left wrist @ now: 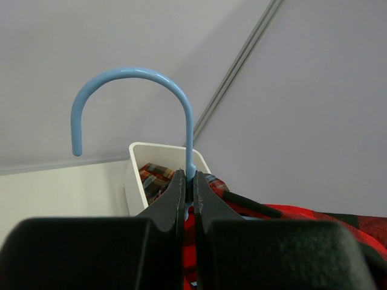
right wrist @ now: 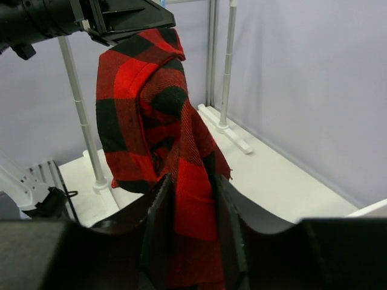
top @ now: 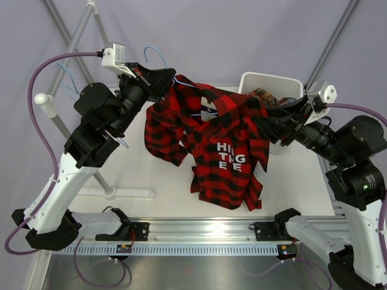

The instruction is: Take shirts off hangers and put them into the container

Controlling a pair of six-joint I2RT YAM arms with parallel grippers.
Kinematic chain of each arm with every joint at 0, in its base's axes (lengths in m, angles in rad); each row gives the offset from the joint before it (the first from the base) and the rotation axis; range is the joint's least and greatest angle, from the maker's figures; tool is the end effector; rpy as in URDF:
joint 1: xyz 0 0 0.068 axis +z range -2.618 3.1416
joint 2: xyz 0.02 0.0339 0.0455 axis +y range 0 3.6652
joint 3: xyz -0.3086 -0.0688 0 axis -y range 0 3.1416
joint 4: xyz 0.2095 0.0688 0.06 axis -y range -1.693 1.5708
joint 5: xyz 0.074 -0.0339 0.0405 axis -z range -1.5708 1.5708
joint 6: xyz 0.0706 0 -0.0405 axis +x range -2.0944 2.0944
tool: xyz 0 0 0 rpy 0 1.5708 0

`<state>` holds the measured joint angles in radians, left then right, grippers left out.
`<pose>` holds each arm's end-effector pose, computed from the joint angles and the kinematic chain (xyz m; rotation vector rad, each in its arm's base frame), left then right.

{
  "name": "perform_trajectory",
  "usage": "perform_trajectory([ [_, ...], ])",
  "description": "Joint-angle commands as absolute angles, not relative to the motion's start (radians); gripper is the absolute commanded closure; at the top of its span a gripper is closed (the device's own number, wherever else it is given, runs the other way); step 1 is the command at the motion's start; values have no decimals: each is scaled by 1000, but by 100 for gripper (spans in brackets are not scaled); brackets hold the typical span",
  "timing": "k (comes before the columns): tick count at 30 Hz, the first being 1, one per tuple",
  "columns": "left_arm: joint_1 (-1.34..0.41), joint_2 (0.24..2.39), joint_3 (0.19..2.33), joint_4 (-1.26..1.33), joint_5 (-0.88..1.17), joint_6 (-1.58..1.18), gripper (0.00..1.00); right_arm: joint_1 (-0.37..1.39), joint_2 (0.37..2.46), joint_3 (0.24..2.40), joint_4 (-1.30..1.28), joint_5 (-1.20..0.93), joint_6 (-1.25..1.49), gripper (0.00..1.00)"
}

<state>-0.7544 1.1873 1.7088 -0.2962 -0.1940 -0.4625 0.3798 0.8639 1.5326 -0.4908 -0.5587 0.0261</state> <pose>0.1521 -0.1243 0.5881 0.0343 1.4060 -0.8901 0.0590 0.0639 0.5488 -0.7092 1.2759 0.7208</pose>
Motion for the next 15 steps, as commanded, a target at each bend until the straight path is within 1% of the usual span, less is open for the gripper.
perform_trajectory([
  [1,-739,1155,1758,-229,-189,-456,100,383,833,1517,-469,-511,37,56],
  [3,-724,1152,1756,-232,-184,-457,100,384,819,1519,-474,-505,35,56],
  [4,-721,1154,1753,-232,-175,-460,100,385,816,1519,-477,-506,37,63],
  [8,-709,1154,1752,-233,-169,-465,100,383,818,1526,-482,-494,28,77],
  [9,-709,1152,1752,-236,-169,-465,100,383,819,1528,-479,-492,28,82],
  [10,-709,1152,1750,-233,-169,-465,100,383,822,1531,-479,-488,28,96],
  [11,-707,1151,1746,-232,-166,-466,100,383,827,1543,-476,-491,23,100],
  [15,-709,1138,1732,-228,-167,-468,100,384,862,1586,-473,-462,32,100],
])
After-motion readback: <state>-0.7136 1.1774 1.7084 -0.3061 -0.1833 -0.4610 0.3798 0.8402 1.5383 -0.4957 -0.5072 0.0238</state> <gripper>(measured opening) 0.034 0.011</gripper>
